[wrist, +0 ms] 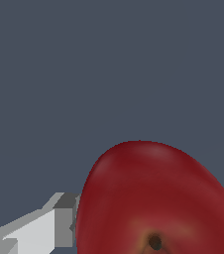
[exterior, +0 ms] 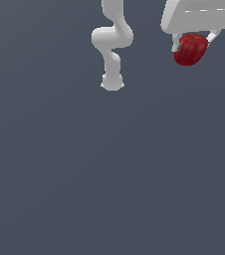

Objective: Pick up the object and move it to a goal position.

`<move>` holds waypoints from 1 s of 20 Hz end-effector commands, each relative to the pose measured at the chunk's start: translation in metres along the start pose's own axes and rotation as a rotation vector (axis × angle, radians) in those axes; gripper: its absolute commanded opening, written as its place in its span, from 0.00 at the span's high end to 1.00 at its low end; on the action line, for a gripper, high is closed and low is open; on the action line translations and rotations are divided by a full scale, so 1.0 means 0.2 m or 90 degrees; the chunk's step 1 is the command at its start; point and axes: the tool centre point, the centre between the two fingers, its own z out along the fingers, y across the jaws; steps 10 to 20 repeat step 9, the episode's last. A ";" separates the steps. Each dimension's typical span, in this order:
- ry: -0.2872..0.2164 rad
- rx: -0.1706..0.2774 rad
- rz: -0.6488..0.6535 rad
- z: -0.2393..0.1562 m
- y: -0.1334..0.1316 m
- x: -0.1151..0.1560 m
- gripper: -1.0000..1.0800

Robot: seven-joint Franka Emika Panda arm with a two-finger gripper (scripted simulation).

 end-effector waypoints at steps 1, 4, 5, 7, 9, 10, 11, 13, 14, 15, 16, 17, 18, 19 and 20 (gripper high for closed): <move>0.001 0.000 0.000 -0.05 -0.02 0.01 1.00; 0.001 0.000 0.000 -0.07 -0.04 0.02 1.00; 0.001 0.000 0.000 -0.08 -0.04 0.02 1.00; 0.001 0.000 0.000 -0.09 -0.05 0.02 1.00; 0.001 0.000 0.000 -0.09 -0.05 0.02 1.00; 0.001 0.000 0.000 -0.09 -0.05 0.02 1.00; 0.001 0.000 0.000 -0.09 -0.05 0.02 1.00; 0.001 0.000 0.000 -0.09 -0.05 0.02 1.00; 0.001 0.000 0.000 -0.09 -0.05 0.02 1.00; 0.001 0.000 0.000 -0.09 -0.05 0.02 1.00; 0.001 0.000 0.000 -0.09 -0.05 0.02 1.00; 0.001 0.000 0.000 -0.09 -0.05 0.02 1.00; 0.001 0.000 0.000 -0.09 -0.05 0.02 1.00; 0.001 0.000 0.000 -0.09 -0.05 0.02 1.00; 0.001 0.000 0.000 -0.09 -0.05 0.02 1.00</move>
